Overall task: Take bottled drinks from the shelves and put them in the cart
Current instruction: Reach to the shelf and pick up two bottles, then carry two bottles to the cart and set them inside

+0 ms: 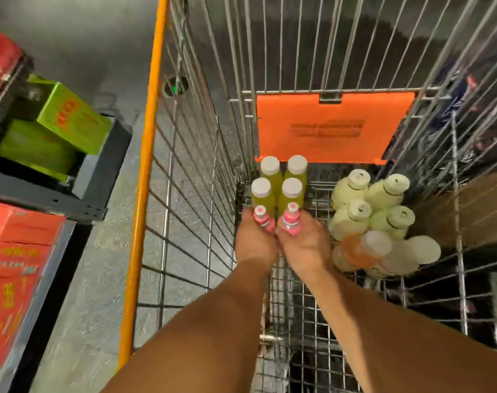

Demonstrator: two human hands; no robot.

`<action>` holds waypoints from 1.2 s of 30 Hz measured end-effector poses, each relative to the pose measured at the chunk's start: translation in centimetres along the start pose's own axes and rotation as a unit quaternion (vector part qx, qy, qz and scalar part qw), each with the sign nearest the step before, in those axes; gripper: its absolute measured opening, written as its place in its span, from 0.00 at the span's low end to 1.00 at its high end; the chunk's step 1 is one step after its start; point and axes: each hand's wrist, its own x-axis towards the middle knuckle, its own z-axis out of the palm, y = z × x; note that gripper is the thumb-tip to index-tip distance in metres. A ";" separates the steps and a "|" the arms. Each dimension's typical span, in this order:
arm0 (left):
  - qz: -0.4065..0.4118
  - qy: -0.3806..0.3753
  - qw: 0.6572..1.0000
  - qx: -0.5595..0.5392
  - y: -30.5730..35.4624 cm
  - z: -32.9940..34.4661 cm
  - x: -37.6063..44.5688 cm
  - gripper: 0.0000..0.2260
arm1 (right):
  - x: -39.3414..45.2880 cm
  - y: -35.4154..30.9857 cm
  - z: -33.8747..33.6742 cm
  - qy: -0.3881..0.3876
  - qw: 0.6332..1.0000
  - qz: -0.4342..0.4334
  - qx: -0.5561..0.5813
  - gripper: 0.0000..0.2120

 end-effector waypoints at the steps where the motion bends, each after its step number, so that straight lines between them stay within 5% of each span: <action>1: 0.001 -0.006 1.000 -0.004 -0.2 -0.1 0.1 0.10 | -0.1 -0.1 0.0 -0.011 1.000 0.004 0.010 0.14; 18: 0.019 -0.064 0.998 0.017 0.0 -2.1 -0.9 0.21 | -2.2 -1.3 -1.4 -0.024 1.000 0.017 0.004 0.30; 22: 0.034 -0.073 0.996 -0.029 2.6 -4.0 -2.6 0.20 | -3.6 -3.8 -3.8 0.026 1.000 0.007 -0.001 0.29; 27: 0.133 -0.072 0.988 -0.023 7.6 -9.2 -7.1 0.14 | -7.1 -9.3 -9.3 0.066 0.997 -0.010 -0.025 0.27; 29: 0.183 -0.113 0.977 0.012 10.0 -11.9 -9.6 0.20 | -9.0 -12.0 -12.6 0.059 0.998 0.008 -0.019 0.30; 36: 0.412 -0.149 0.880 0.181 19.0 -25.1 -17.9 0.26 | -21.1 -24.6 -23.7 0.213 0.976 -0.001 -0.051 0.24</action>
